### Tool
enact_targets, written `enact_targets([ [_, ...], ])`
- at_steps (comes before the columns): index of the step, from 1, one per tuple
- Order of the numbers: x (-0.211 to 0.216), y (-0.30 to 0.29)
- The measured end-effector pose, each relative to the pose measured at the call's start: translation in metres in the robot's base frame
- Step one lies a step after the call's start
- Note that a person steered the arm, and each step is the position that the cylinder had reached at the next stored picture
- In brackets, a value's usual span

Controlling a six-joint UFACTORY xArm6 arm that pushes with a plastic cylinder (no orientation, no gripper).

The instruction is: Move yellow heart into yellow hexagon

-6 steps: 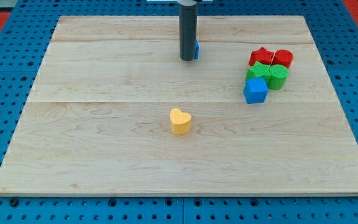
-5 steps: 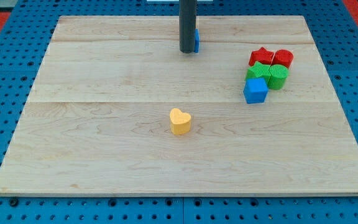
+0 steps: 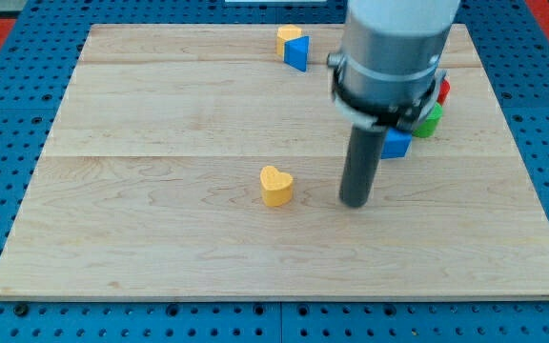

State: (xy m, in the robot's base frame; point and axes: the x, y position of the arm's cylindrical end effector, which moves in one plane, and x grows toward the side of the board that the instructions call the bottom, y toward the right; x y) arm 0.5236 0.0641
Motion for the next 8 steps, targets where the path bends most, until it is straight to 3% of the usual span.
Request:
enact_targets([
  [1, -0.016, -0.082],
  [2, -0.072, -0.097],
  [3, -0.107, -0.098],
  [4, -0.112, -0.113],
  [6, -0.183, -0.125],
  [7, -0.184, -0.134],
  [8, -0.189, -0.094],
])
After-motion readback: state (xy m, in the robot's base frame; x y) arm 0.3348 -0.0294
